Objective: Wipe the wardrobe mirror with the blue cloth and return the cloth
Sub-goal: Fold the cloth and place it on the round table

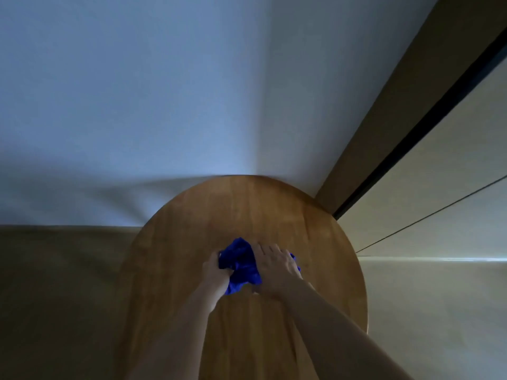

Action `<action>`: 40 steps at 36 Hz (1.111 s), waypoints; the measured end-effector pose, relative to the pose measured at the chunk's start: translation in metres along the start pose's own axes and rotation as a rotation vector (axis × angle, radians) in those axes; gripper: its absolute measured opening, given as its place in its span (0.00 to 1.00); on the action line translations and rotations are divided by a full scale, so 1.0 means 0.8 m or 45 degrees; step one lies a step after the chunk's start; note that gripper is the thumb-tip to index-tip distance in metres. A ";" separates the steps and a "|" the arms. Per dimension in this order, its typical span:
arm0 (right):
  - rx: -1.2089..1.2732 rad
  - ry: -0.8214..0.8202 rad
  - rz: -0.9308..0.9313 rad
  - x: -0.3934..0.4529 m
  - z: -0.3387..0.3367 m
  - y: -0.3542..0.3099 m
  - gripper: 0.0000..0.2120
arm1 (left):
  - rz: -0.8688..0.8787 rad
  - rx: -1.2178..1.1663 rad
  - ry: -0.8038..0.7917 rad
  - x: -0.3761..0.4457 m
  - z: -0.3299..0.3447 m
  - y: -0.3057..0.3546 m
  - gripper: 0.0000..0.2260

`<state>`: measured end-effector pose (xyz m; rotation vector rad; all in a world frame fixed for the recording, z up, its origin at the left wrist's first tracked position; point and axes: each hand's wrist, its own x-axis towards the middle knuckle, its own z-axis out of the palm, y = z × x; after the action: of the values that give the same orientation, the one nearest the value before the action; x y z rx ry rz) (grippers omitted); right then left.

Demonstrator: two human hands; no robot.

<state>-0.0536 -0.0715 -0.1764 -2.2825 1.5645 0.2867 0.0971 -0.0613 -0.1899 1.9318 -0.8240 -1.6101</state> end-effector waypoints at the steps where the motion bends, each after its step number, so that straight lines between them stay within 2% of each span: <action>1: 0.006 -0.060 0.002 0.001 0.009 -0.002 0.43 | -0.016 0.070 0.015 0.004 -0.004 -0.007 0.24; 3: -0.008 -0.138 0.020 -0.001 0.025 -0.004 0.38 | -0.056 0.196 0.013 0.008 -0.013 -0.017 0.32; 5: -0.076 -0.133 0.043 -0.008 0.036 -0.001 0.30 | -0.069 0.268 0.004 0.007 -0.016 -0.022 0.38; 9: -0.140 -0.142 0.139 -0.012 0.034 0.007 0.22 | 0.011 0.519 0.038 -0.002 -0.009 -0.017 0.40; 12: -0.126 -0.161 0.135 -0.008 0.025 0.005 0.17 | 0.215 1.030 0.049 -0.007 0.001 -0.013 0.41; 16: -0.045 -0.115 0.078 -0.013 0.019 -0.003 0.14 | 0.521 1.619 -0.081 -0.010 0.011 -0.017 0.45; 18: 0.014 -0.111 0.050 -0.022 0.020 -0.006 0.18 | 0.705 1.843 -0.047 -0.013 0.011 -0.020 0.40; 20: 0.031 -0.144 -0.021 -0.033 0.023 -0.009 0.21 | 0.877 1.958 0.005 -0.019 0.009 -0.022 0.27; 21: 0.043 -0.173 -0.063 -0.038 0.025 -0.009 0.20 | 0.927 1.980 0.003 -0.022 0.009 -0.023 0.22; 23: 0.070 -0.243 -0.125 -0.048 0.028 -0.010 0.19 | 0.931 2.000 -0.086 -0.031 0.008 -0.027 0.19; 26: 0.036 -0.360 -0.142 -0.060 0.029 -0.011 0.27 | 0.766 1.908 -0.228 -0.048 -0.006 -0.037 0.17; 28: 0.145 -0.318 -0.024 -0.064 0.029 -0.009 0.25 | 0.688 1.774 -0.199 -0.053 -0.019 -0.043 0.17; 30: 0.329 -0.131 0.187 -0.060 0.028 -0.006 0.18 | 0.631 1.557 -0.037 -0.053 -0.026 -0.044 0.16; 32: 0.412 0.050 0.406 -0.051 0.030 -0.002 0.12 | 0.553 1.285 0.230 -0.046 -0.028 -0.043 0.11; 34: 0.465 0.073 0.613 -0.041 0.034 0.000 0.12 | 0.519 1.164 0.450 -0.036 -0.029 -0.043 0.03; 35: 0.507 0.036 0.711 -0.038 0.038 0.001 0.14 | 0.514 1.159 0.497 -0.029 -0.028 -0.044 0.08; 37: 0.602 -0.084 0.899 -0.034 0.047 -0.001 0.22 | 0.509 1.219 0.460 -0.013 -0.026 -0.045 0.19; 40: 0.631 -0.258 1.093 -0.039 0.062 -0.009 0.36 | 0.513 1.346 0.282 0.008 -0.017 -0.040 0.25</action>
<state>-0.0566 -0.0225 -0.2094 -1.0986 2.1206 0.2812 0.1155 -0.0437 -0.2144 2.2685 -2.0703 -0.7023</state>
